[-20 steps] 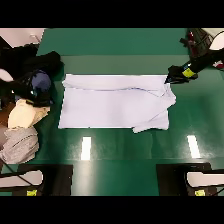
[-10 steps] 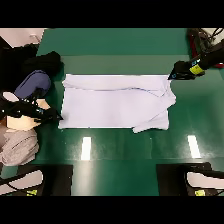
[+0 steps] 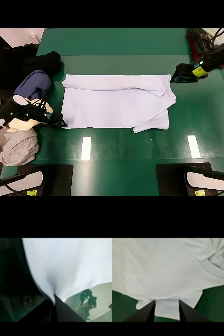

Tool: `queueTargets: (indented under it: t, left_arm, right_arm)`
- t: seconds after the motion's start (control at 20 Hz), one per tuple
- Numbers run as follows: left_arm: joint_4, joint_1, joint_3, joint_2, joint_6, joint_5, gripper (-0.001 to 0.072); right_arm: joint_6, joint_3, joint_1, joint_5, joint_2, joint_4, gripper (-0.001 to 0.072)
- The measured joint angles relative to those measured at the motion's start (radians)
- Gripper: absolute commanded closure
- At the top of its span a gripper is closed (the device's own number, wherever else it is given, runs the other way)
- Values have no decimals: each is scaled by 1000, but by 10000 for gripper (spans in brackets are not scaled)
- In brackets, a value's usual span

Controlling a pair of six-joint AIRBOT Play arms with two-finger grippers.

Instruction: Fold the shirts.

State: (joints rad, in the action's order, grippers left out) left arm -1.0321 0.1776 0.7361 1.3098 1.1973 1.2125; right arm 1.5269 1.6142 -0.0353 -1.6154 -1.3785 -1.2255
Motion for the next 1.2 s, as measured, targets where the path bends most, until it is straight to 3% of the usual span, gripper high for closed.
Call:
queueTargets:
  t: [0.25,0.35,0.6,0.85,0.9,1.0,1.05,1.15,1.2]
  left_arm:
    - [-39,-16,-3,-90,0,-28,686]
    - [-36,-18,-2,-134,0,-27,686]
    - [-36,-20,-2,-180,5,-28,685]
    - [-34,-20,-2,-190,7,-25,685]
    - [-35,-20,-2,-190,8,-23,685]
    - [-34,-20,-2,-191,8,-21,685]
    - [-35,-20,-2,-192,8,-20,686]
    - [-34,-20,-2,-192,8,-19,685]
    - [-34,-20,-2,-192,8,-19,686]
  right_arm:
    - [0,-293,-81,35,125,-4,366]
    - [-5,-455,-134,65,187,-3,222]
    - [-43,-800,-223,177,278,20,241]
    - [-72,-946,-242,374,279,148,268]
    - [-74,-956,-244,399,268,171,290]
    - [-78,-969,-246,452,244,209,411]
    - [-80,-974,-246,474,235,223,415]
    - [-84,-978,-246,510,229,241,575]
    - [-85,-980,-246,531,232,248,575]
